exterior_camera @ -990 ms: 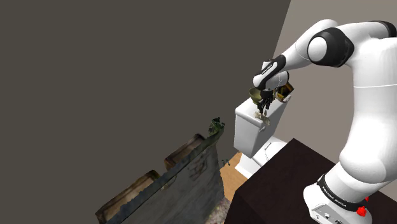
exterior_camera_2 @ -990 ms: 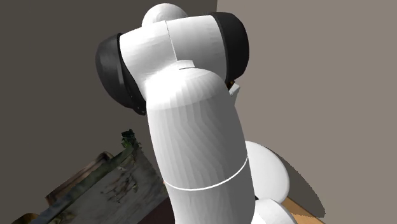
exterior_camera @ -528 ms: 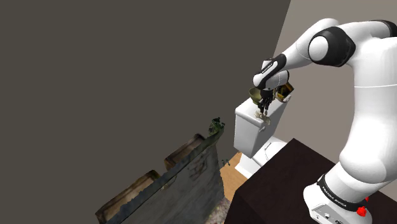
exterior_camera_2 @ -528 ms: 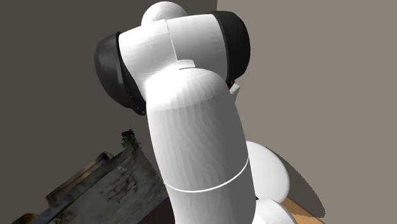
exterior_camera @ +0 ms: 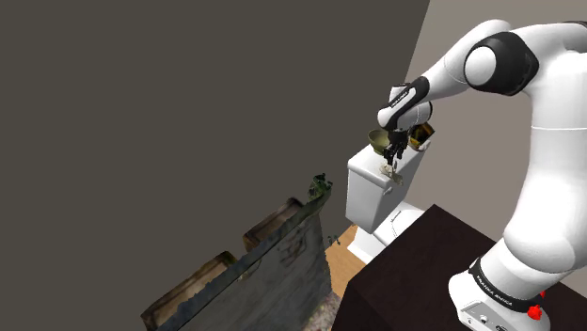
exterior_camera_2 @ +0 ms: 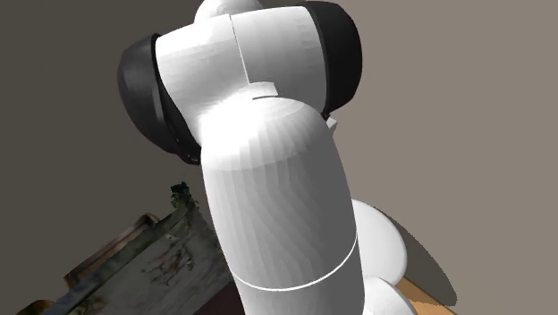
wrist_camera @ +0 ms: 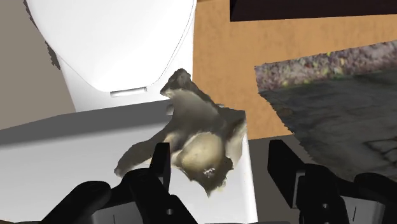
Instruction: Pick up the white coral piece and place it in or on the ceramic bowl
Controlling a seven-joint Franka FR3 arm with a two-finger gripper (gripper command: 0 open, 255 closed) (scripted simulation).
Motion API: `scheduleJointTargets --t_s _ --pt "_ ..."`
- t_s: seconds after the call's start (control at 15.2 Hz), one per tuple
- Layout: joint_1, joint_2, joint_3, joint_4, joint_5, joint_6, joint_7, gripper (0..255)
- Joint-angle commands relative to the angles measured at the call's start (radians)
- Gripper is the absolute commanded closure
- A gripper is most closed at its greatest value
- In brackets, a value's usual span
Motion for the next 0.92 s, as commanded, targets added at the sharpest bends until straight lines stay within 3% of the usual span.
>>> scheduleJointTargets --t_s 0.0,0.07,0.53,0.86 --pt "0.148 -0.050 -0.103 -0.178 -0.147 0.234 0.253 0" --pt "0.271 -0.049 -0.204 -0.258 -0.260 0.344 0.432 0" --pt "0.235 0.052 -0.184 -0.231 -0.215 0.420 0.403 0" --pt "0.231 0.060 -0.182 -0.228 -0.213 0.425 0.402 0"
